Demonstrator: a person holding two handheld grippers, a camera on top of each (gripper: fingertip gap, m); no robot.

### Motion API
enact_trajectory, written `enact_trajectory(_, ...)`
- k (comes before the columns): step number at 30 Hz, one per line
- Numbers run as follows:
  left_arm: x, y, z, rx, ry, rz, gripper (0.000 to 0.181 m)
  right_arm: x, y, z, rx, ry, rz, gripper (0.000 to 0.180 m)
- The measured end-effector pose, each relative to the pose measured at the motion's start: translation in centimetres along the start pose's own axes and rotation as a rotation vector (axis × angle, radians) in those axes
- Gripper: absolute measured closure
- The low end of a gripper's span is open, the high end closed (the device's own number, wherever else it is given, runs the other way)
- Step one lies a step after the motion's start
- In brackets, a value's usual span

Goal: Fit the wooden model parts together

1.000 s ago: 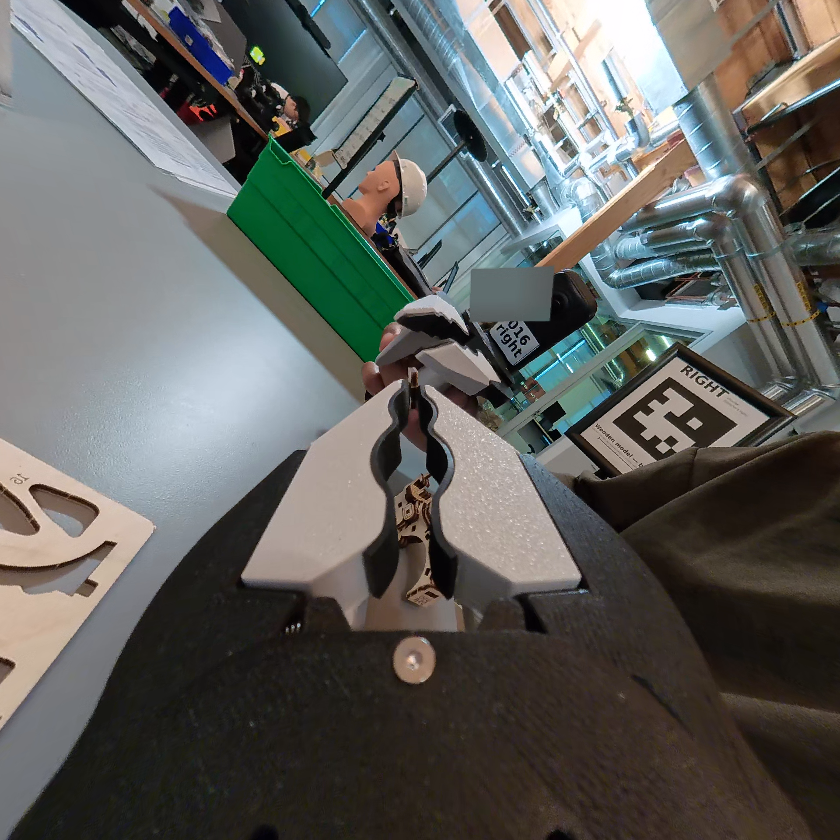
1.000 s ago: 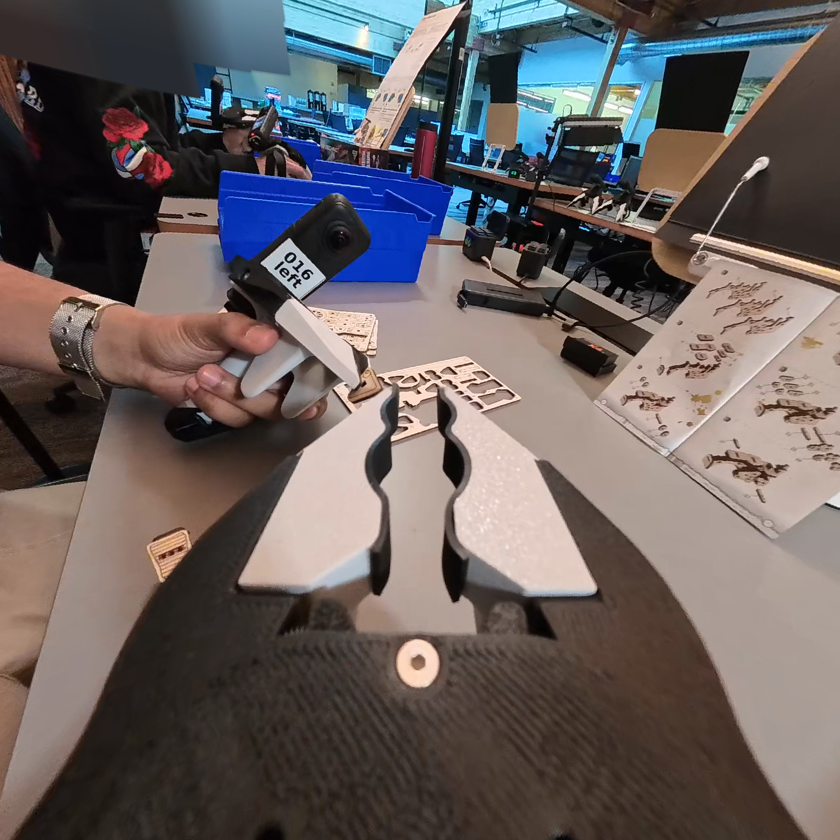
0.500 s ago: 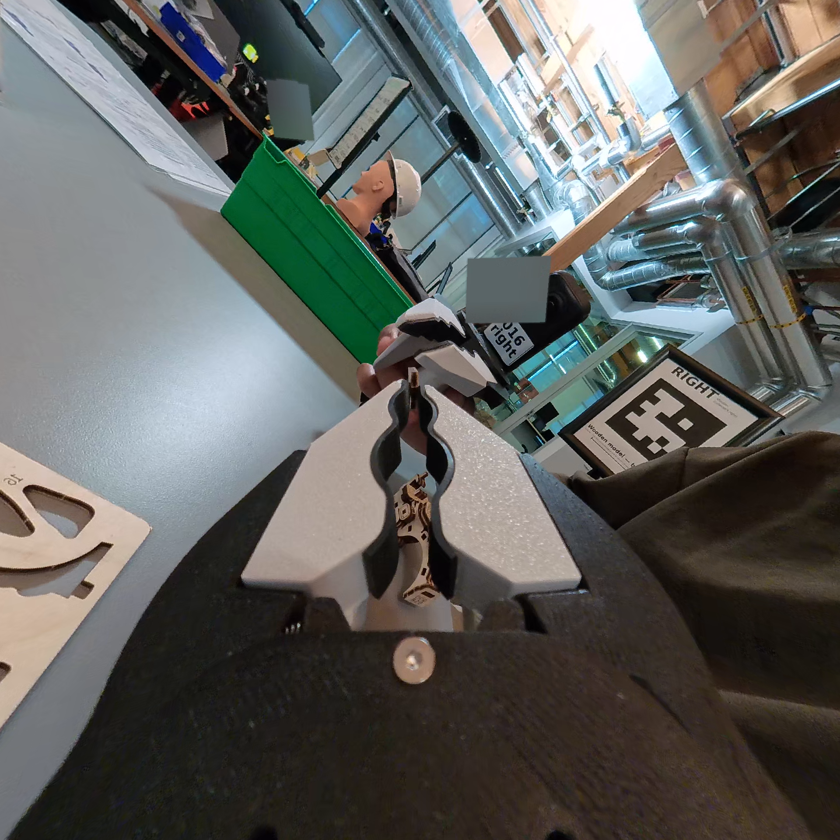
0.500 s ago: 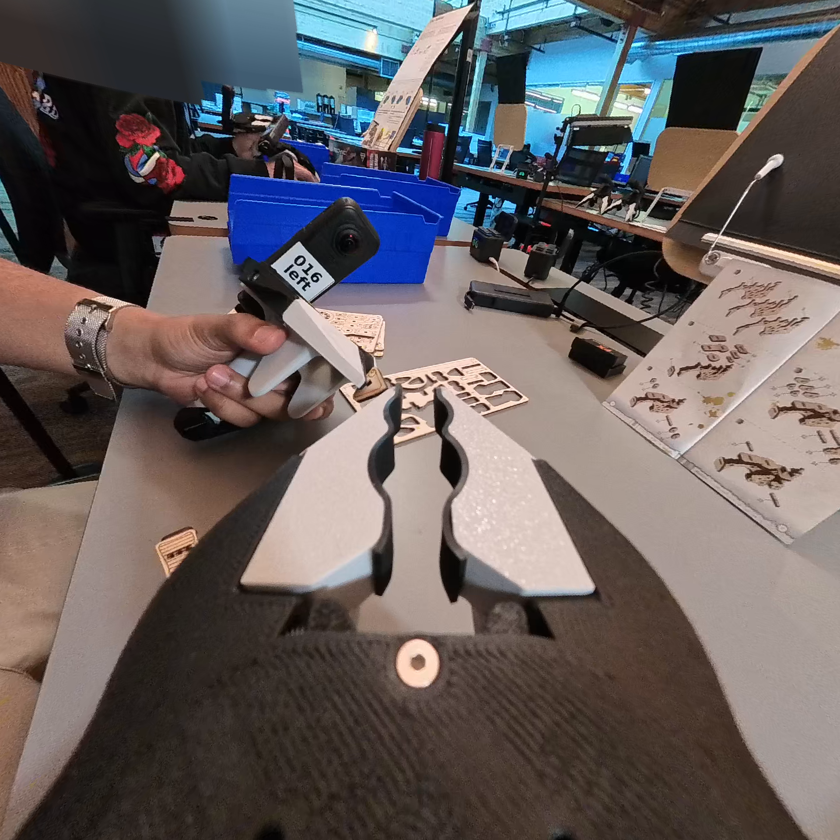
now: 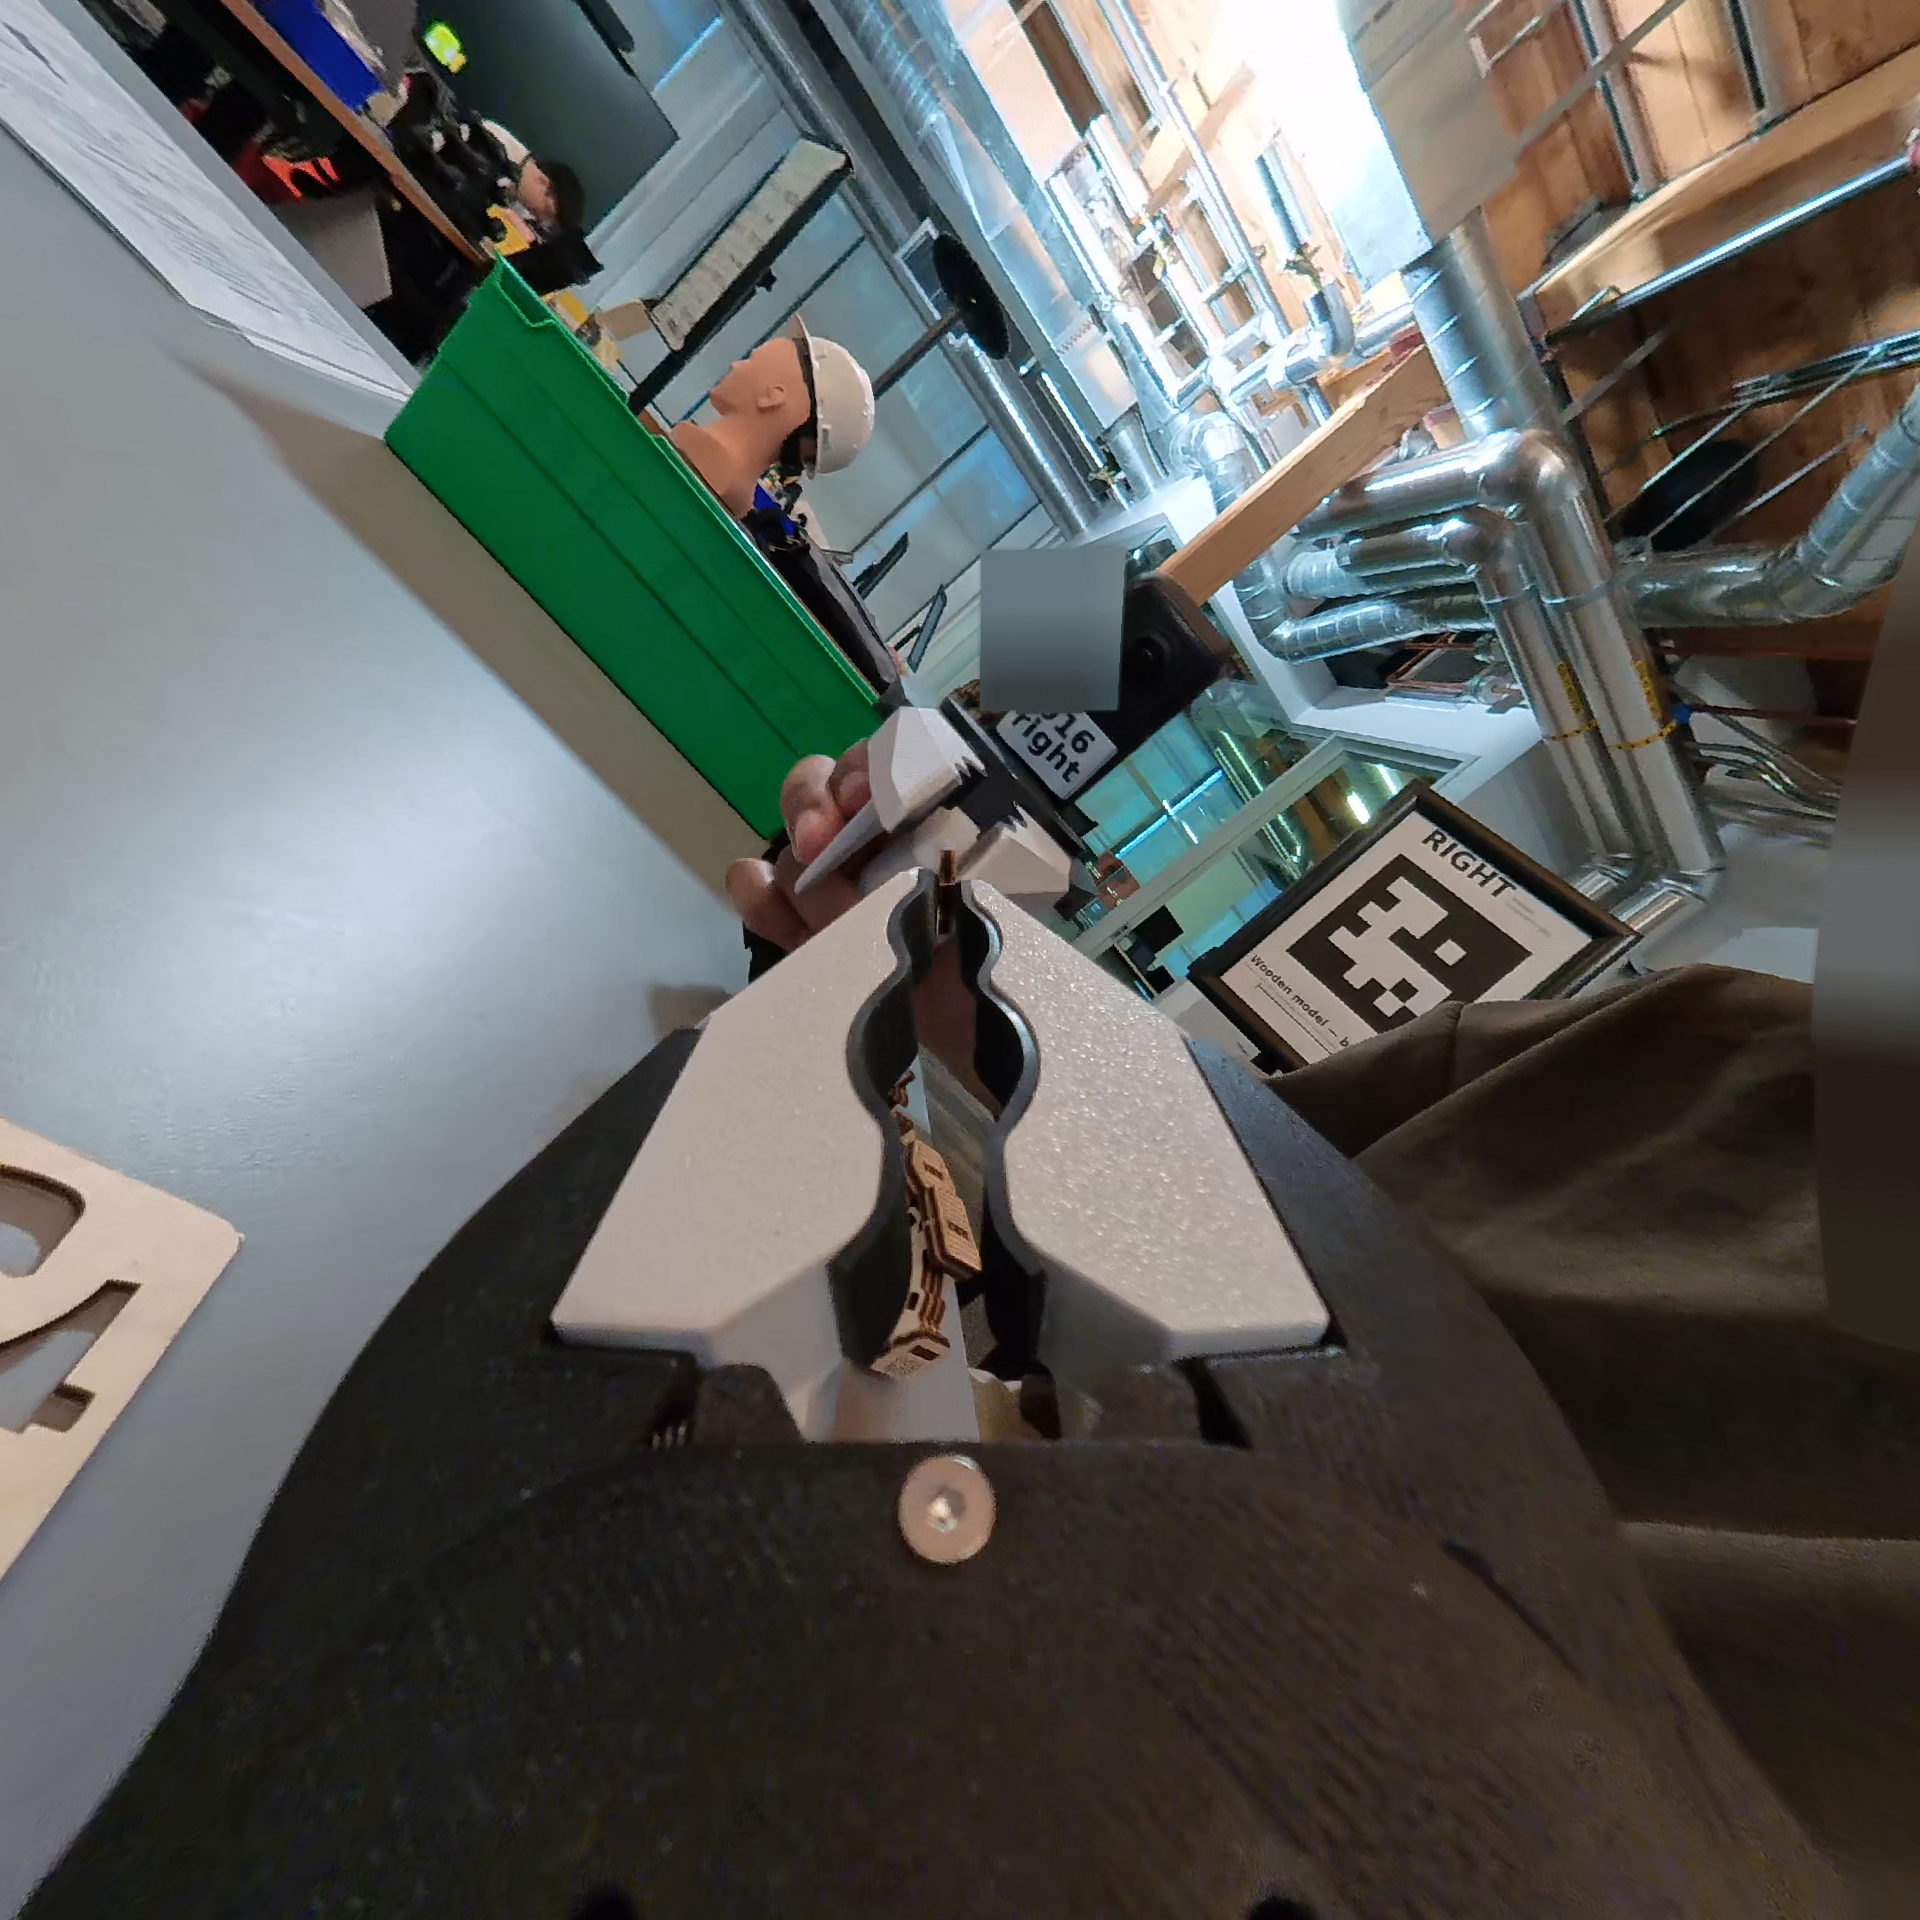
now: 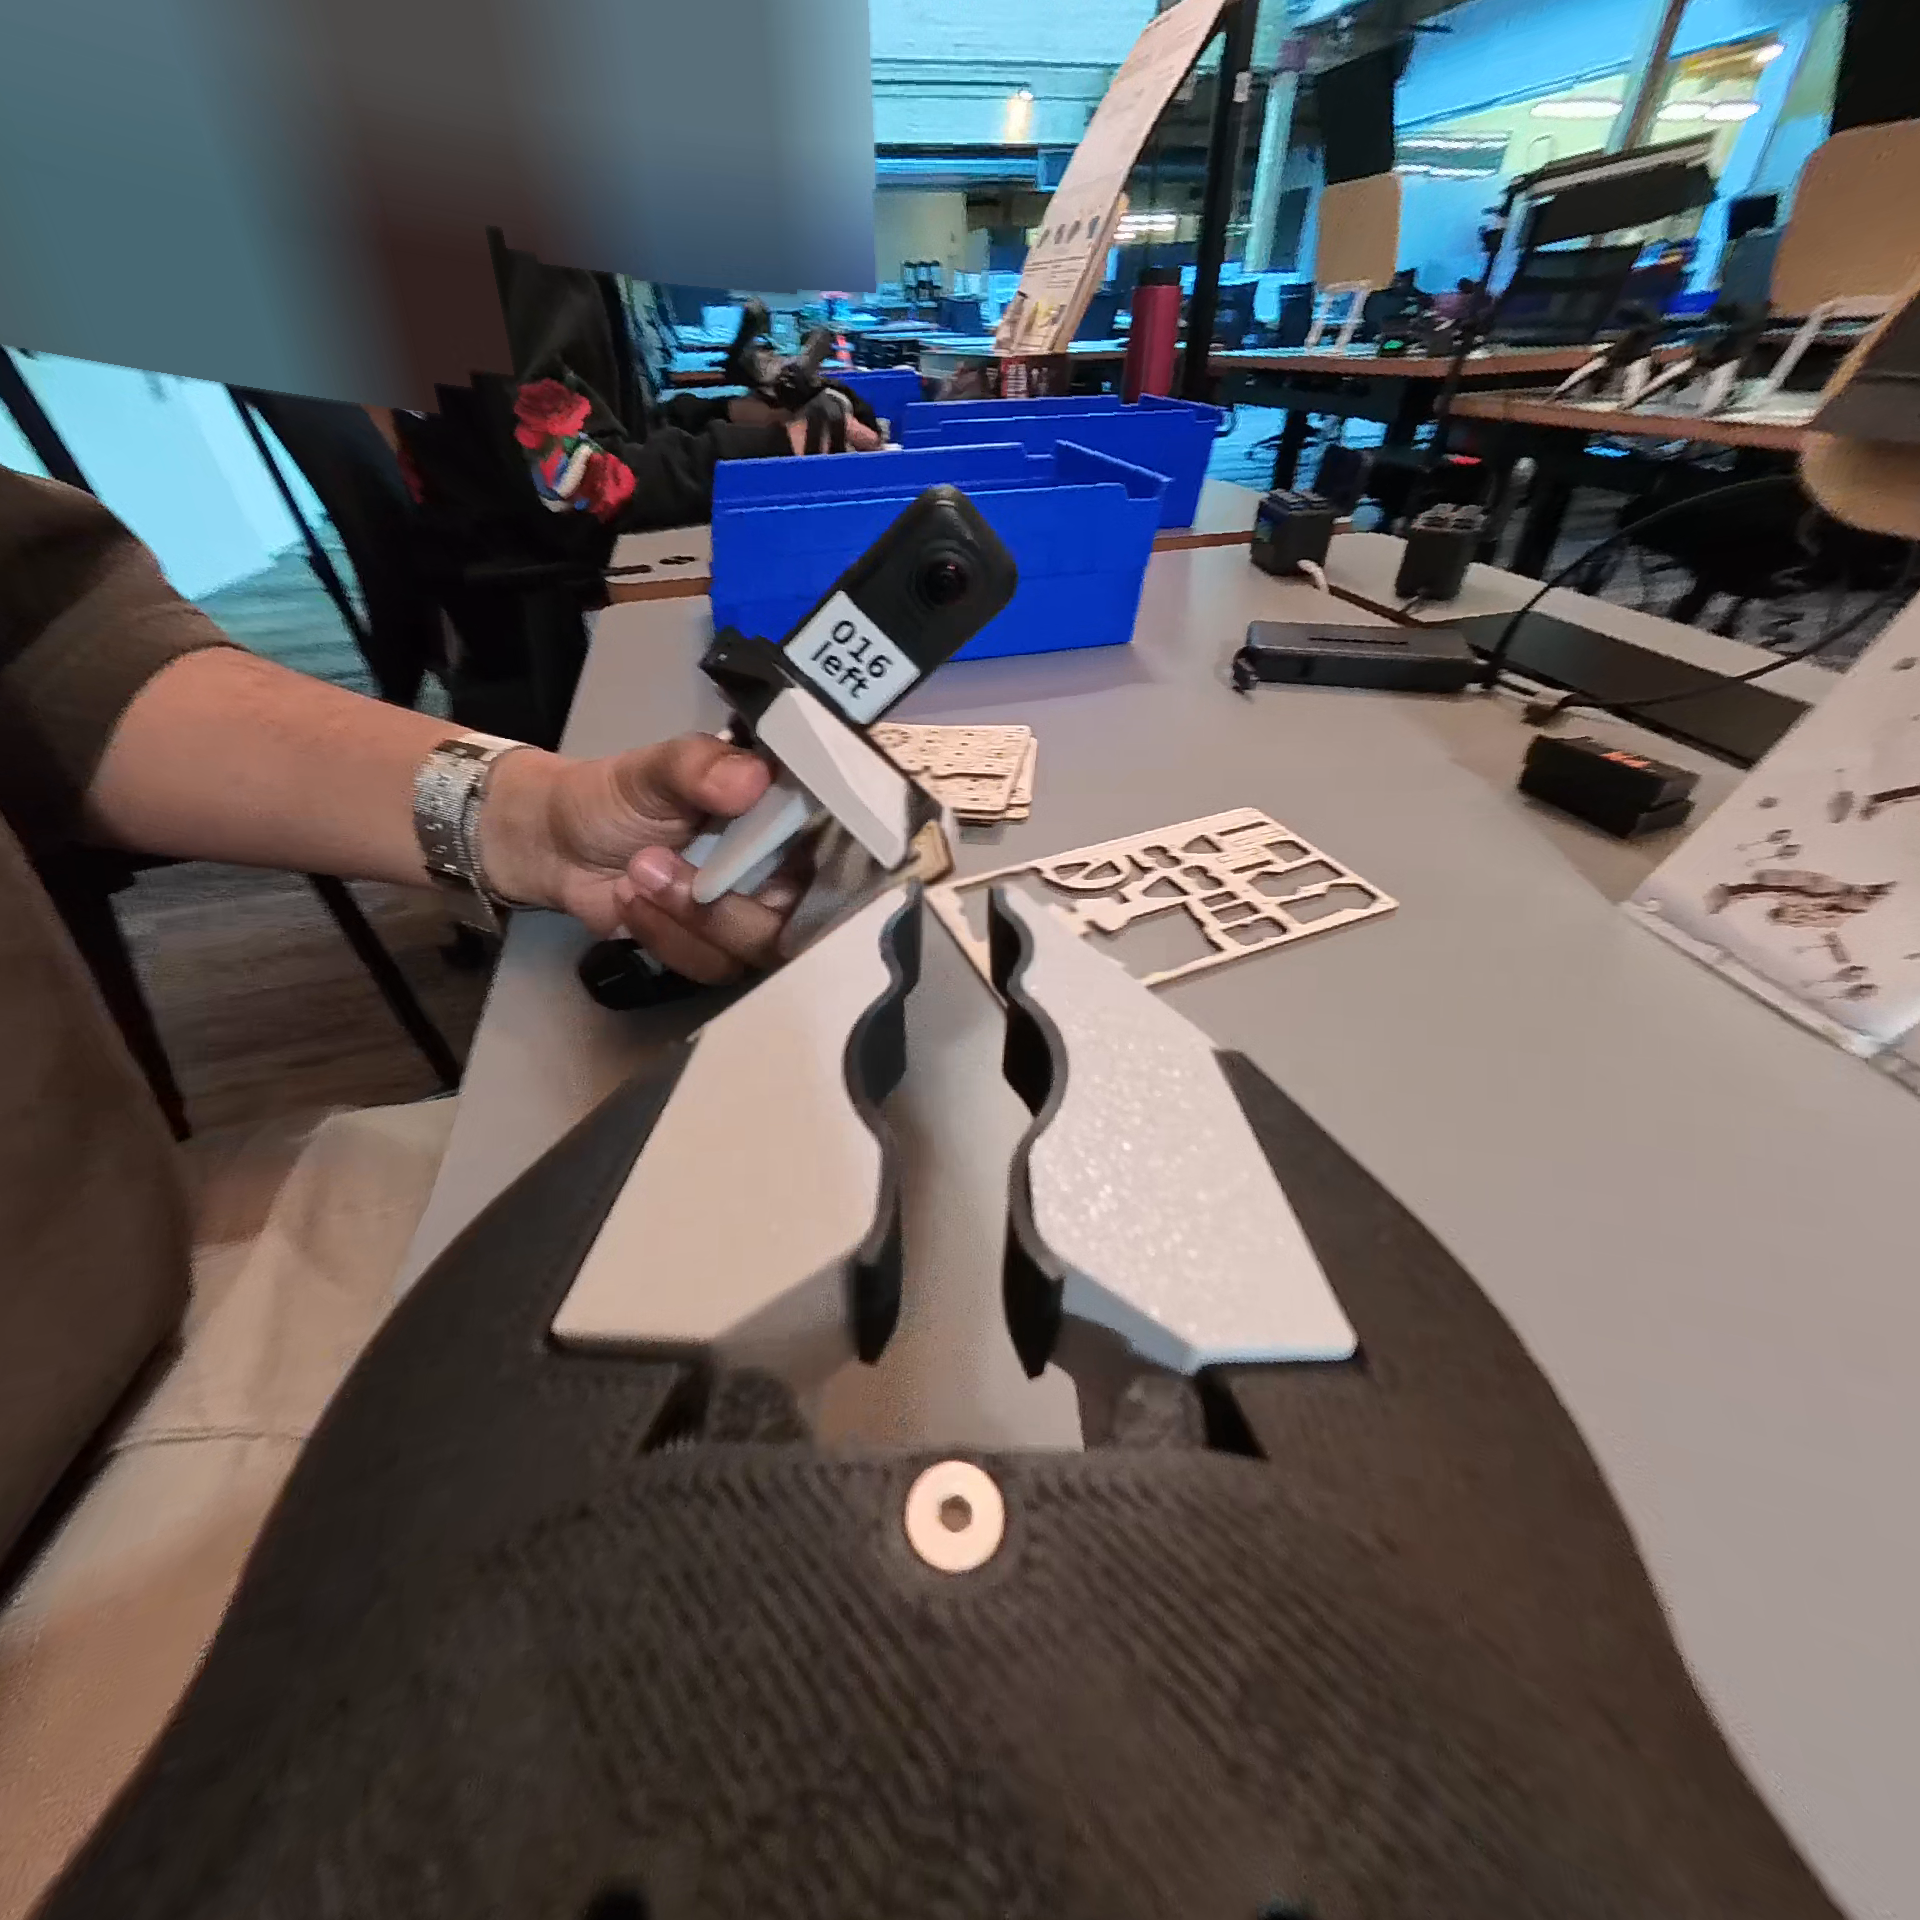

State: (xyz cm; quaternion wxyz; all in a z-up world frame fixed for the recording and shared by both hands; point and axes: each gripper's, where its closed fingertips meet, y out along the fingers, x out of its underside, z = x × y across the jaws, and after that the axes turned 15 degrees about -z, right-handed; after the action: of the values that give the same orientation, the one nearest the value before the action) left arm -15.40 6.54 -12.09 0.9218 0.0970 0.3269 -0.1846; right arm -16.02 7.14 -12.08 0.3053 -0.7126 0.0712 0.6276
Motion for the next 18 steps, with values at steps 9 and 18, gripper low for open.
enact_trajectory(9,0.18,0.2,0.04,-0.005,0.006,-0.01,0.181,0.06,0.28,-0.96,-0.126,0.077,0.006,0.175)
enact_trajectory(18,0.23,0.32,-0.37,-0.046,0.009,-0.007,0.178,-0.24,0.18,-1.25,-0.143,0.082,0.022,0.179)
